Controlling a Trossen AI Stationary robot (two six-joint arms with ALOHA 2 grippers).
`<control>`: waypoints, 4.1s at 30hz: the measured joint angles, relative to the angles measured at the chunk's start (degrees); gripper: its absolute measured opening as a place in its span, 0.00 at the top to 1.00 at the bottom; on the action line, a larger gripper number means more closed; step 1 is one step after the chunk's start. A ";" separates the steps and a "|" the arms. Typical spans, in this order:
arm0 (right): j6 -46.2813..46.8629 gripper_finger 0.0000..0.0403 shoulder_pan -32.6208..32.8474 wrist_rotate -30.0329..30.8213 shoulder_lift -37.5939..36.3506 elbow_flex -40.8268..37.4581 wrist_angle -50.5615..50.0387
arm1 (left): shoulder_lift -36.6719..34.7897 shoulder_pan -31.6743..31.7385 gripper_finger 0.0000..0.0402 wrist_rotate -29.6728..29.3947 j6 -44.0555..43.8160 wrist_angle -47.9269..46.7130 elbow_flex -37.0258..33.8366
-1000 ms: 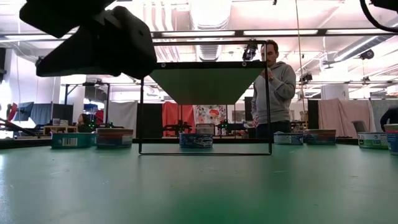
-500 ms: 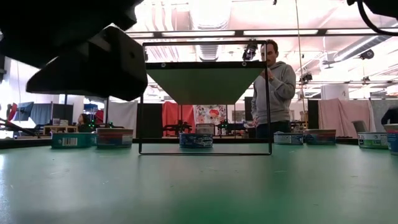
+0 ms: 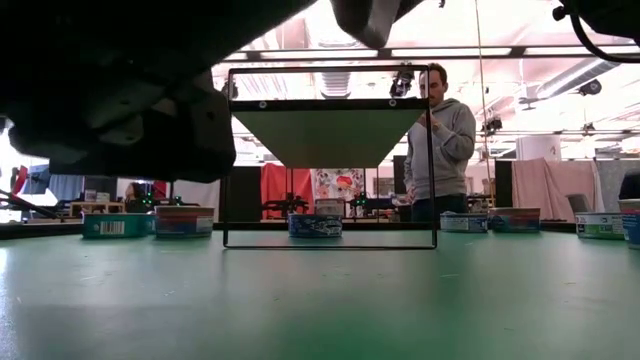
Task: Stack canned seafood by type on shelf
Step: Put the right red tuna can on the shelf
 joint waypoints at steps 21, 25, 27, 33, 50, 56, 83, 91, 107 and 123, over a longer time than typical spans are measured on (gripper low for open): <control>-1.74 0.09 -1.26 -1.12 1.73 0.04 3.31 | 0.00 0.35 1.00 -1.21 -0.05 0.55 -2.13; -2.36 0.09 -1.66 -1.27 1.73 0.04 3.39 | 0.00 0.54 1.00 -1.47 -0.25 0.57 -2.63; -2.68 0.09 -1.86 -1.42 1.73 0.04 3.34 | 0.00 0.60 1.00 -1.47 -0.54 0.63 -2.98; -3.19 0.09 -2.29 -1.42 1.73 0.04 3.15 | 0.00 0.60 1.00 -1.43 -1.08 1.06 -3.66; -2.84 0.09 -3.21 -4.44 1.66 0.04 2.91 | 0.00 0.60 1.00 -0.75 -2.43 1.65 -5.14; -3.15 0.11 -3.37 -4.46 1.62 0.04 2.91 | 0.00 0.60 1.00 -0.58 -2.40 1.76 -5.14; -6.04 0.68 -3.39 -7.00 -1.01 0.04 -0.81 | 0.00 0.58 1.00 -1.52 0.00 -1.14 -1.50; -4.23 0.68 -3.10 -7.06 -3.10 0.04 -8.83 | -0.02 -0.22 1.00 -5.16 0.25 -4.86 1.73; -7.12 0.68 2.36 -3.08 -15.49 0.04 -31.70 | -0.33 -4.15 1.00 -12.58 4.11 -13.50 9.86; -12.59 0.68 6.03 6.74 -32.90 0.05 -70.42 | -0.35 -3.80 1.00 -15.83 3.87 -14.61 7.21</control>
